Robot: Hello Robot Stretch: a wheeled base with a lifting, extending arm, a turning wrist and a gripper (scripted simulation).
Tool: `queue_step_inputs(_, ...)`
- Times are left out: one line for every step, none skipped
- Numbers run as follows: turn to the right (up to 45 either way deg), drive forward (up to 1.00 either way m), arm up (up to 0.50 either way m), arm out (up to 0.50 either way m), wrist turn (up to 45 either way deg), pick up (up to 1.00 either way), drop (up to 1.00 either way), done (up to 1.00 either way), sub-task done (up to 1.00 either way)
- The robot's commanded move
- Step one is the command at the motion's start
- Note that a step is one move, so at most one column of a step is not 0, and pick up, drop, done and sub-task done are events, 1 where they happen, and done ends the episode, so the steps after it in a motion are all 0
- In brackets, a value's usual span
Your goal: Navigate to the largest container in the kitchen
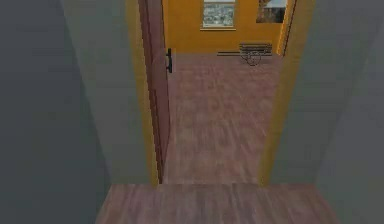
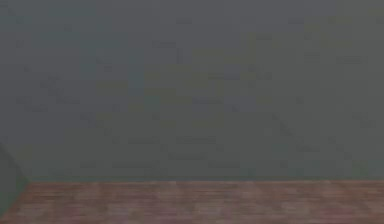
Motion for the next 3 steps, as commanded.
queue_step_inputs(3.0, 0.0, 0.0, 0.0, 0.0, 0.0, 0.0, 0.0, 0.0)
queue_step_inputs(0.0, 1.0, 0.0, 0.0, 0.0, 0.0, 0.0, 0.0, 0.0)
queue_step_inputs(0.0, 1.0, 0.0, 0.0, 0.0, 0.0, 0.0, 0.0, 0.0)
